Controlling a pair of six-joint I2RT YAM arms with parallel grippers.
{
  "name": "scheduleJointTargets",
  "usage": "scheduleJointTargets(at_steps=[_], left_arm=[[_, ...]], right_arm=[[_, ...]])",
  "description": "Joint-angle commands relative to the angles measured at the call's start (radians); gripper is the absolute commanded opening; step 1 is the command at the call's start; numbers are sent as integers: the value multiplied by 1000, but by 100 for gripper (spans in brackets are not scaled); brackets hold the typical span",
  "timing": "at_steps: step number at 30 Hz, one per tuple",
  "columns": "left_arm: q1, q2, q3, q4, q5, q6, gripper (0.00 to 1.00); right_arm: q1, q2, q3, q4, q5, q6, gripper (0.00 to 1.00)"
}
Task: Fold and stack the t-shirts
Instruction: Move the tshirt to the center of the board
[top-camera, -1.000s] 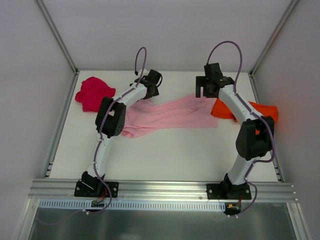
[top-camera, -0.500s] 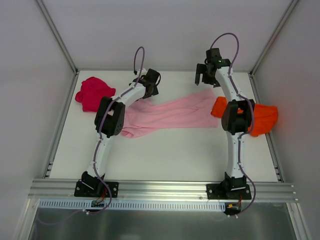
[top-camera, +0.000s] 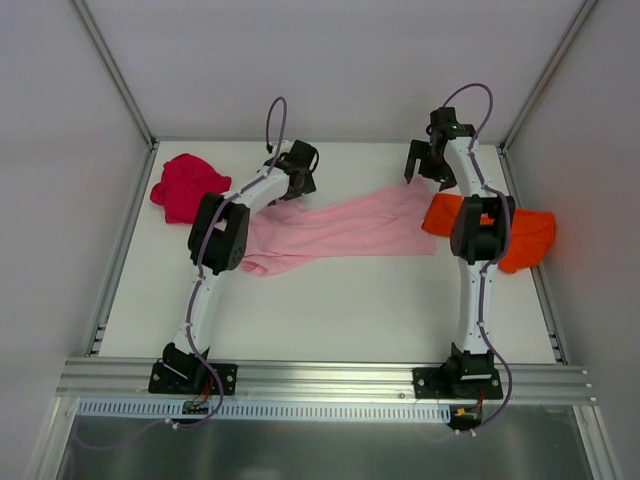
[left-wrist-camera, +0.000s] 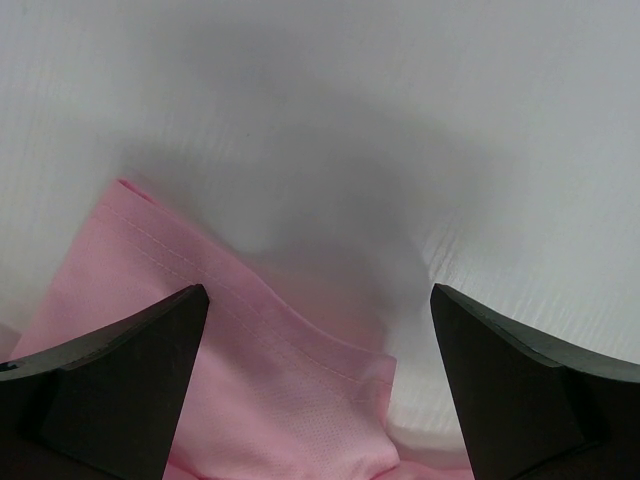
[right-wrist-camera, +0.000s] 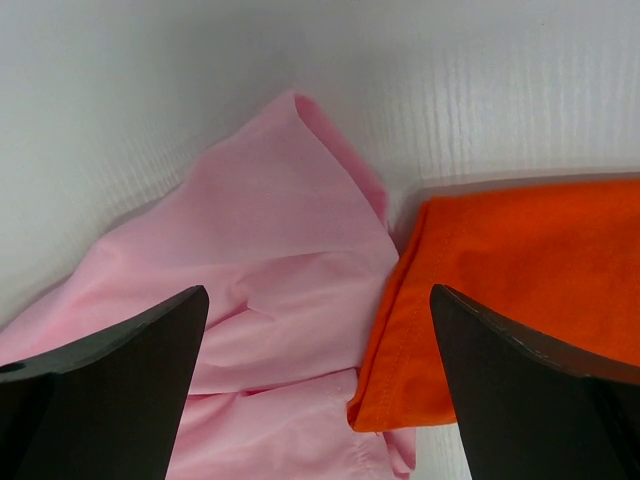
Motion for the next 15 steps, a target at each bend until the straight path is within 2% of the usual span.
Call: scheduleJointTargets(at_steps=[1, 4, 15], left_arm=[[9, -62, -16, 8, 21, 12, 96], [9, -78, -48, 24, 25, 11, 96], [9, -110, -114, 62, 50, 6, 96]], right_arm=[[-15, 18, -18, -24, -54, -5, 100], [-30, 30, -52, -12, -124, 10, 100], [-35, 46, -66, 13, -20, -13, 100]])
